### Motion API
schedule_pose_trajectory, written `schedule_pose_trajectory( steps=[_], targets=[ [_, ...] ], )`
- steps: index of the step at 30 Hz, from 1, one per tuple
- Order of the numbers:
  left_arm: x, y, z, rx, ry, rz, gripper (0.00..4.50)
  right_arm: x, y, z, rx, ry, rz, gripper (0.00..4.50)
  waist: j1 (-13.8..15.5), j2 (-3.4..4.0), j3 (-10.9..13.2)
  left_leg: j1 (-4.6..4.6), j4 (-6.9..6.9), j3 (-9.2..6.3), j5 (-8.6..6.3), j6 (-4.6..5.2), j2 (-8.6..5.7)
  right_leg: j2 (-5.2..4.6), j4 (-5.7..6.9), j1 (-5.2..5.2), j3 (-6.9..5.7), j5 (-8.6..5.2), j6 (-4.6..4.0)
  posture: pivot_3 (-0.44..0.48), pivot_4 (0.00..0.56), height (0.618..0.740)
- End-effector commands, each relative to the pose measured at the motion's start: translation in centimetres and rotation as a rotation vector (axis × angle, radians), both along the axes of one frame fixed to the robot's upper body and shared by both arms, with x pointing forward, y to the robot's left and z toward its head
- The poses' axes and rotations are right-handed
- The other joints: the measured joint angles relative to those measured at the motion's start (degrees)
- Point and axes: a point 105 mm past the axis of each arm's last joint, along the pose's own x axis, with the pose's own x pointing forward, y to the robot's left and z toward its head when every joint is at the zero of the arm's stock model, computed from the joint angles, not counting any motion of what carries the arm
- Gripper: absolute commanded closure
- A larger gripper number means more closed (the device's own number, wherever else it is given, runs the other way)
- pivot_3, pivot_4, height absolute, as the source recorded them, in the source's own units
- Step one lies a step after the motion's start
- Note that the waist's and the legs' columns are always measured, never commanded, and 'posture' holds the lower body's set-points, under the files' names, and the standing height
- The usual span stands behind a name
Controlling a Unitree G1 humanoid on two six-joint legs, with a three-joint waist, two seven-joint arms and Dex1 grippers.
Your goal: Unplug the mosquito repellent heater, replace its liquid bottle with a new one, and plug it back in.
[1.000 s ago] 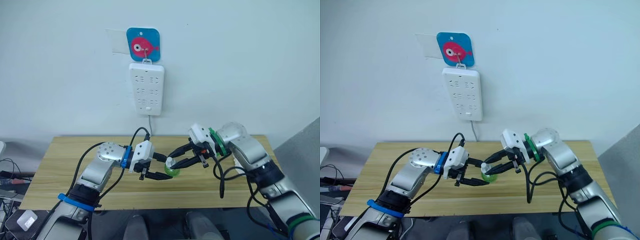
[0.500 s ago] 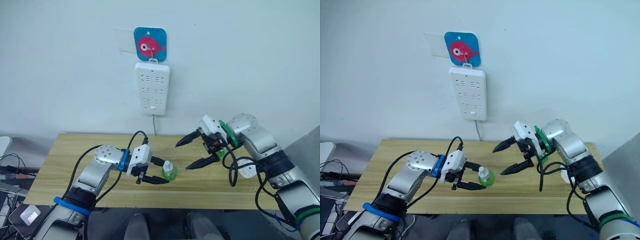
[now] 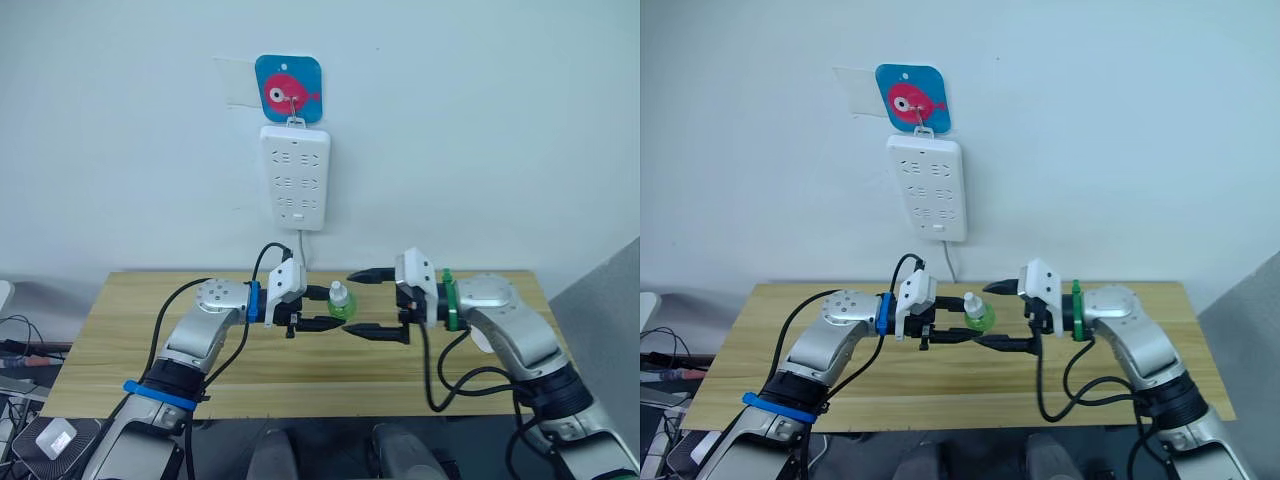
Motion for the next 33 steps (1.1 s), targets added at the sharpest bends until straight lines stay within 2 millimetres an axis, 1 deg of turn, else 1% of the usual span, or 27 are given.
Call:
schedule_pose_trajectory(
  steps=[1, 7, 11, 13, 18, 20, 23, 26, 28, 30, 33],
  targets=[
    [-0.4, -0.5, 0.6, -0.014, -0.020, -0.022, 2.34, 0.5, 1.1, 0.9, 0.039, -0.038, -0.059, 0.02, 0.0, 0.00, 0.0, 0.00, 0.00, 0.01, 0.00, 0.00, 0.00, 0.00, 0.00, 0.00, 0.00, 0.00, 0.00, -0.091, 0.127, 0.740],
    [-0.5, -0.6, 0.6, -0.010, -0.021, -0.032, 2.34, 1.3, 1.6, 0.9, 0.060, -0.034, -0.112, 0.02, 0.0, 0.00, 0.0, -0.01, -0.01, 0.01, 0.00, 0.00, 0.00, 0.00, 0.00, -0.01, -0.01, 0.00, 0.00, -0.089, 0.121, 0.740],
    [-0.5, -0.7, 0.6, -0.011, -0.021, -0.036, 2.34, 1.9, 1.3, 0.9, 0.063, -0.035, -0.142, 0.02, 0.0, 0.00, 0.0, 0.00, -0.01, 0.00, 0.00, 0.00, 0.00, 0.00, 0.00, -0.01, -0.01, 0.00, 0.00, -0.087, 0.115, 0.740],
    [-0.5, -0.7, 0.6, -0.010, -0.021, -0.037, 2.34, 2.2, 0.7, 0.8, 0.054, -0.039, -0.153, 0.02, 0.0, 0.00, 0.0, -0.01, -0.01, 0.01, 0.00, 0.00, 0.00, 0.00, 0.00, -0.02, -0.01, 0.00, 0.00, -0.087, 0.115, 0.740],
    [-0.6, -0.4, 0.5, -0.005, -0.019, -0.035, 2.34, 2.3, -1.9, 0.6, 0.007, -0.042, -0.170, 0.02, 0.0, 0.01, 0.0, -0.01, 0.00, 0.01, 0.00, 0.00, 0.00, 0.00, 0.00, -0.02, -0.01, 0.00, 0.00, -0.086, 0.110, 0.740],
    [-0.6, -0.2, 0.5, -0.002, -0.019, -0.032, 2.34, 2.4, -3.3, 0.9, -0.006, -0.036, -0.182, 0.02, 0.0, 0.00, 0.0, -0.01, 0.00, 0.01, 0.00, 0.00, 0.00, 0.00, 0.00, -0.02, -0.01, 0.00, 0.00, -0.087, 0.109, 0.740],
    [-0.5, -0.1, 0.5, 0.001, -0.019, -0.031, 2.34, 2.0, -4.3, 1.5, -0.014, -0.027, -0.159, 0.02, 0.0, 0.00, 0.0, -0.02, 0.00, 0.03, 0.00, 0.00, -0.01, 0.00, 0.00, -0.01, 0.00, 0.00, 0.00, -0.092, 0.107, 0.740],
    [-0.6, -0.1, 0.4, 0.001, -0.018, -0.034, 2.34, 1.1, -4.2, 1.8, -0.011, -0.004, -0.099, 0.02, -0.1, -0.01, 0.0, 0.00, -0.01, 0.02, 0.00, 0.01, 0.00, 0.00, 0.00, -0.01, 0.00, 0.00, 0.00, -0.094, 0.106, 0.740],
    [-0.6, -0.3, 0.4, 0.000, -0.018, -0.039, 2.34, 0.4, -3.4, 1.9, 0.017, 0.029, -0.061, 0.02, -0.2, 0.00, 0.0, 0.00, -0.01, 0.03, 0.00, 0.00, 0.00, 0.00, 0.00, -0.01, 0.01, 0.00, 0.00, -0.097, 0.104, 0.740],
    [-0.6, -0.4, 0.4, -0.001, -0.018, -0.042, 2.34, 0.1, -2.7, 2.0, 0.045, 0.054, -0.051, 0.02, -0.2, 0.00, 0.0, 0.00, -0.01, 0.02, 0.00, 0.00, 0.01, 0.01, 0.00, -0.02, 0.01, 0.00, 0.00, -0.096, 0.105, 0.740],
    [-0.7, -0.5, 0.4, -0.003, -0.019, -0.045, 2.34, -0.2, -2.4, 1.7, 0.053, 0.073, -0.053, 0.02, -0.1, -0.01, -0.1, -0.01, -0.01, 0.01, 0.00, 0.00, 0.00, 0.01, 0.00, -0.01, 0.00, 0.00, 0.00, -0.092, 0.105, 0.740]
  ],
)
